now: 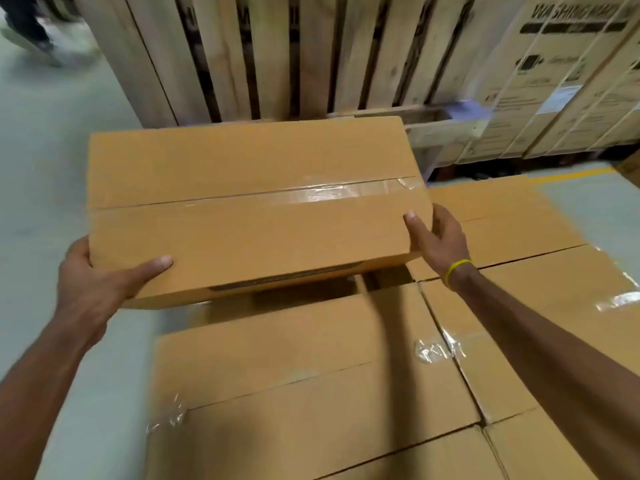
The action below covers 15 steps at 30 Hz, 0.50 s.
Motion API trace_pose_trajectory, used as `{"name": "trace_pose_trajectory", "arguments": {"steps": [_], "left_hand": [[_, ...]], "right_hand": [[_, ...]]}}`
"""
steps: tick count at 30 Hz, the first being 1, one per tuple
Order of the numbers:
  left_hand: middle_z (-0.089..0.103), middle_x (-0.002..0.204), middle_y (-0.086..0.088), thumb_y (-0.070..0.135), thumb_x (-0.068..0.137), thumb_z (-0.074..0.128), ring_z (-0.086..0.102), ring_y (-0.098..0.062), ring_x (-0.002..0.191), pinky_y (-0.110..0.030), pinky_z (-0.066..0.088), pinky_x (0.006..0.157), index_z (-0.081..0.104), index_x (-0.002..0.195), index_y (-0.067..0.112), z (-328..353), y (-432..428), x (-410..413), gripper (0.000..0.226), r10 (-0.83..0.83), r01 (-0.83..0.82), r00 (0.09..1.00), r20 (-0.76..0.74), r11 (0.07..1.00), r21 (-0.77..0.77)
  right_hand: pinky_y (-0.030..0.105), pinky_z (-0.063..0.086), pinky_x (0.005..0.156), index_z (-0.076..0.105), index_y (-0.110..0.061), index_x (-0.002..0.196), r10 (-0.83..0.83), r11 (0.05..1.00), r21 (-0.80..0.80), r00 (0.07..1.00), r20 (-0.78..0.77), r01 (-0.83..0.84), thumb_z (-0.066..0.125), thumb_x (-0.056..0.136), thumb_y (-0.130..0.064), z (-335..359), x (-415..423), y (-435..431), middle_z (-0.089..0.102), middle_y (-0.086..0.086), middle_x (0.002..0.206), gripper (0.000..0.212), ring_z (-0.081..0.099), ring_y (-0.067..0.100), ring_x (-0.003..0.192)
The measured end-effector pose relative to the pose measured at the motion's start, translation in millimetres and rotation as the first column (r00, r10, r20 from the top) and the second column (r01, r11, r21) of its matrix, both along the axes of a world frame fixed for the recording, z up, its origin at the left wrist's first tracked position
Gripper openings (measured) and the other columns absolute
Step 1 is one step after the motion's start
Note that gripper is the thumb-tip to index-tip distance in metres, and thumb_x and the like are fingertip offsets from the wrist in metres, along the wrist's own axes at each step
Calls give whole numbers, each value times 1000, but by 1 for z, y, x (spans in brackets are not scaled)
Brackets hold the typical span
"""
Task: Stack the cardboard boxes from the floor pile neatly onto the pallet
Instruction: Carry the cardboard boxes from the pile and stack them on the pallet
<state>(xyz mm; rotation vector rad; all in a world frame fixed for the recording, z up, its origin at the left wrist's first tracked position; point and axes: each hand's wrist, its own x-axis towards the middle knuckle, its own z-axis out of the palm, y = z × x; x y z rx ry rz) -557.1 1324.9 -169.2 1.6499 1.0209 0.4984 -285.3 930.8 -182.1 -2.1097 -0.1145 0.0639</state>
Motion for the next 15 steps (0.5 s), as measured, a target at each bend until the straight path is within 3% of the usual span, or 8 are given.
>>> {"name": "trace_pose_trajectory", "arguments": {"steps": [2, 5, 8, 12, 15], "left_hand": [[68, 126, -4, 55, 29, 103, 67, -27, 108, -49, 59, 89, 58, 136, 17, -49, 4, 11, 122, -23, 23, 999, -26, 1000, -10], [67, 127, -3, 51, 39, 99, 66, -28, 113, -51, 58, 95, 56, 136, 18, -106, 5, 11, 111, -47, 44, 993, -109, 999, -28], [66, 125, -3, 48, 46, 96, 64, -28, 112, -50, 54, 100, 57, 132, 21, -134, -1, 1, 98, -67, 60, 982, -177, 997, -44], [63, 123, -3, 53, 51, 93, 62, -30, 112, -51, 52, 100, 55, 139, 16, -146, -5, 3, 103, -72, 74, 969, -238, 997, -2], [62, 123, -5, 56, 53, 92, 59, -31, 109, -50, 51, 97, 55, 140, 15, -152, -10, 6, 102, -74, 85, 951, -299, 996, 23]], "right_hand": [[43, 56, 92, 66, -25, 119, -14, 999, -34, 1000, 1, 14, 67, 87, -59, -54, 6, 1, 73, -9, 100, 47, 69, 14, 94], [46, 56, 89, 66, -22, 113, -13, 995, -103, 1000, 4, 14, 66, 82, -68, -110, 10, -3, 72, -2, 98, 55, 67, 21, 91], [46, 55, 86, 64, -17, 106, -3, 984, -178, 1000, -20, 0, 62, 79, -73, -133, 13, -3, 71, 11, 97, 62, 66, 31, 94], [51, 50, 88, 61, -13, 97, -24, 950, -313, 999, -29, 14, 56, 79, -76, -148, 21, 5, 65, 10, 92, 66, 62, 37, 95], [53, 38, 98, 63, -15, 115, -72, 862, -502, 997, 17, 70, 57, 87, -67, -161, 19, 7, 57, 18, 117, 60, 54, 41, 115]]}}
